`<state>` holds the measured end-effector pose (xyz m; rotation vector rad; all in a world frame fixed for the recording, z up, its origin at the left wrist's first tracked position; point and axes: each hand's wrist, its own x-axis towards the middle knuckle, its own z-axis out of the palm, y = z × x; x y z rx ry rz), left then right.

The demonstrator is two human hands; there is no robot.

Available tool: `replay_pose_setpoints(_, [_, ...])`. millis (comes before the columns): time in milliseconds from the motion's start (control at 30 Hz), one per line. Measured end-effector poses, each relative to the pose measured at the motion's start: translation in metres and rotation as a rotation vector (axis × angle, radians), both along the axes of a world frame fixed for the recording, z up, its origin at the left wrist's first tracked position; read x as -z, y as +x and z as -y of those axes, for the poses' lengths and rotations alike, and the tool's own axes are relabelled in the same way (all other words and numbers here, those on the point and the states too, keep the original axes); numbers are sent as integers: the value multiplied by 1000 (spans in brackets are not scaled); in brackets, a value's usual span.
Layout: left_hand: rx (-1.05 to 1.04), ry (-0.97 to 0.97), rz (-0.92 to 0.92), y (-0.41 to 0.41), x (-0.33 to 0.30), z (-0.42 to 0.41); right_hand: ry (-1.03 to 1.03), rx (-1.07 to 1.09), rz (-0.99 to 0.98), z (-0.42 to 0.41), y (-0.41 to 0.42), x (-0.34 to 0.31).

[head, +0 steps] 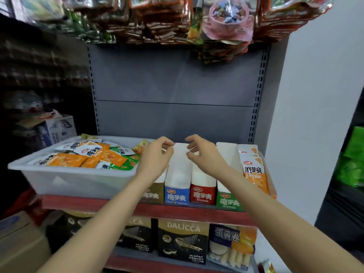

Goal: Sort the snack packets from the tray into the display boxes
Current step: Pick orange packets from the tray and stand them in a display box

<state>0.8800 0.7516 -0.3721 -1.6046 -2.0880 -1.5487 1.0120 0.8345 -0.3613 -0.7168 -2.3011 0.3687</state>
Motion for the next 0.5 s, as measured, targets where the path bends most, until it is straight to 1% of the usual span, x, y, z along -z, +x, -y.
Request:
replay_pose_setpoints(67, [-97,4,-29,-36,-2,21,-5,-74,6,16,-35,-1])
replay_pose_setpoints(133, [-196,-54,-52,-73,-3,40,-24,-145,33,31,-71,-2])
replay_pose_setpoints(233, [-338,-186,-87,-126,0,62,-64,-208,122,50,-125,2])
replay_pose_setpoints(333, [-412,-377,-174,-161,9,80,-90,-201,242,62,-167,10])
replay_pose_setpoints(400, [-492,-475,-168,-179,11,92,-88,-186,318,69,-185,11])
replay_pose_setpoints(500, [-575,-538,-97,-203,10,102,-139,-209,361,73,-206,10])
